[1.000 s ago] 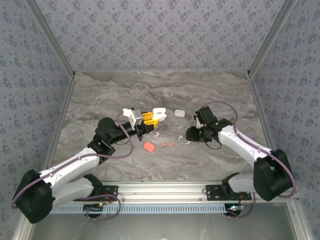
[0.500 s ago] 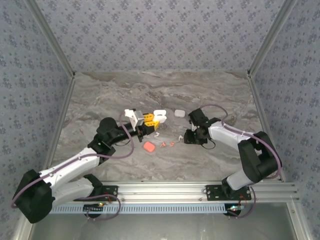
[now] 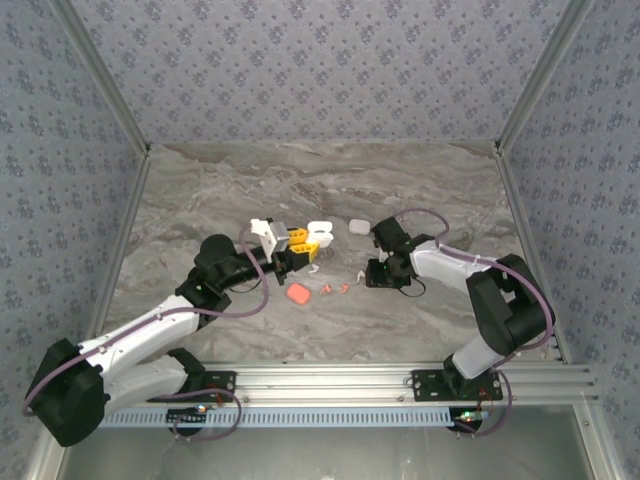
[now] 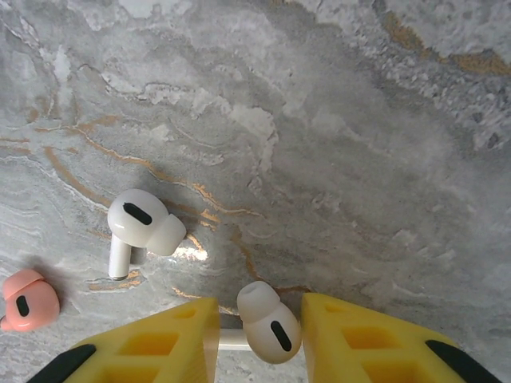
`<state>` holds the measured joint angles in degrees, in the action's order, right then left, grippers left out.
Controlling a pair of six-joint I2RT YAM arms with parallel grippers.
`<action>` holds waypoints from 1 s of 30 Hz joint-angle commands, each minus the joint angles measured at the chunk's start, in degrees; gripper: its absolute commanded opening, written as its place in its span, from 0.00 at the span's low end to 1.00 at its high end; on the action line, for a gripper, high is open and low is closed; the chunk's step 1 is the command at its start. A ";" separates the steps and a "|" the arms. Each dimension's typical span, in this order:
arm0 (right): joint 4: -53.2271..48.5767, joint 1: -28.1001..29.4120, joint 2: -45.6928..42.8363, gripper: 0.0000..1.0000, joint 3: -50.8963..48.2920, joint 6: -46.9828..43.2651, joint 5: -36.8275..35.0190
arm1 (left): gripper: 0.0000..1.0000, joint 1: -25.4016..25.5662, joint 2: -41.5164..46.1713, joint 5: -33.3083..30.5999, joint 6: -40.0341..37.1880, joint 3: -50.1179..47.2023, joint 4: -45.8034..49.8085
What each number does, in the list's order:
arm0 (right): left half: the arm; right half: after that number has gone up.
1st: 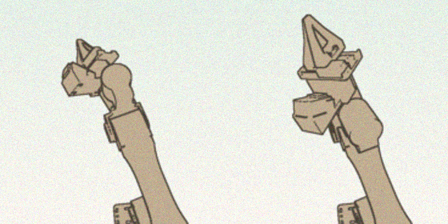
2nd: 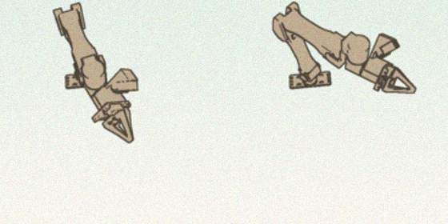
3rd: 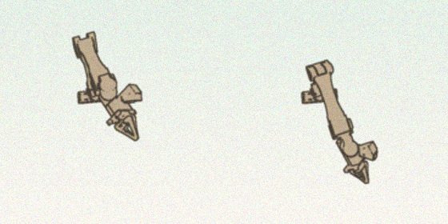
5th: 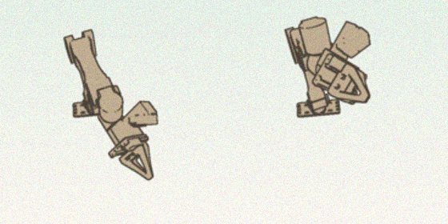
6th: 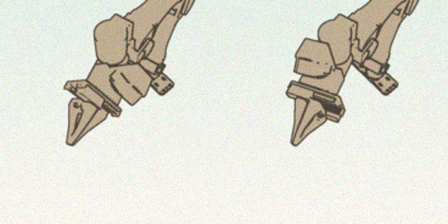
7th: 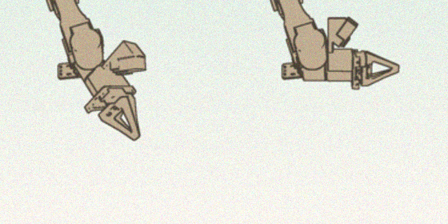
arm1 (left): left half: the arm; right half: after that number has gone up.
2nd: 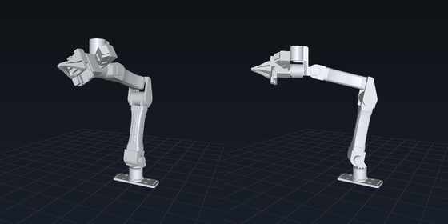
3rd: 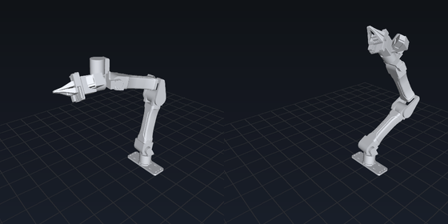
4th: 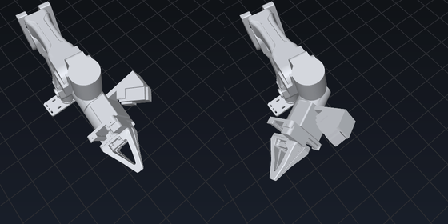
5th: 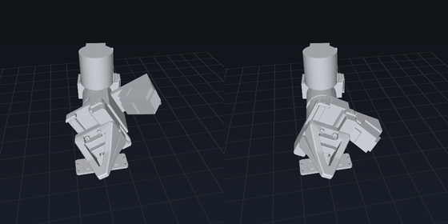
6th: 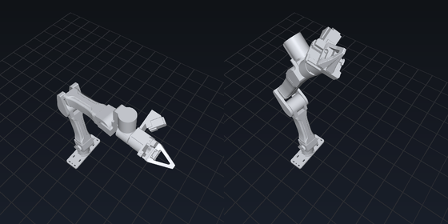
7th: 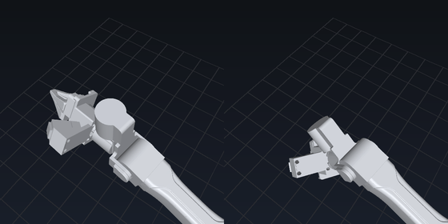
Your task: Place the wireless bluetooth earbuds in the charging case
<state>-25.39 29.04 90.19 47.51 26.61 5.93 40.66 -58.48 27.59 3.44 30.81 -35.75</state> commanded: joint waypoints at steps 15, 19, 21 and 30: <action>-0.15 0.49 -0.34 0.23 0.92 -1.68 -2.29 | 0.00 0.38 1.44 0.09 -0.44 1.98 -0.19; -0.56 0.58 -5.45 0.23 0.38 -5.30 -3.71 | 0.00 0.31 1.07 -0.04 0.78 1.54 -1.29; -1.14 0.58 -9.10 0.23 0.23 -7.81 -4.44 | 0.00 0.44 0.51 -0.14 2.34 1.03 -2.90; -1.13 1.54 -28.40 0.23 1.87 -25.21 -3.38 | 0.00 0.77 -5.15 2.72 9.31 1.07 -9.56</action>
<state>-25.32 29.91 66.39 47.83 10.22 3.18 40.75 -62.30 28.05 9.69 30.81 -40.27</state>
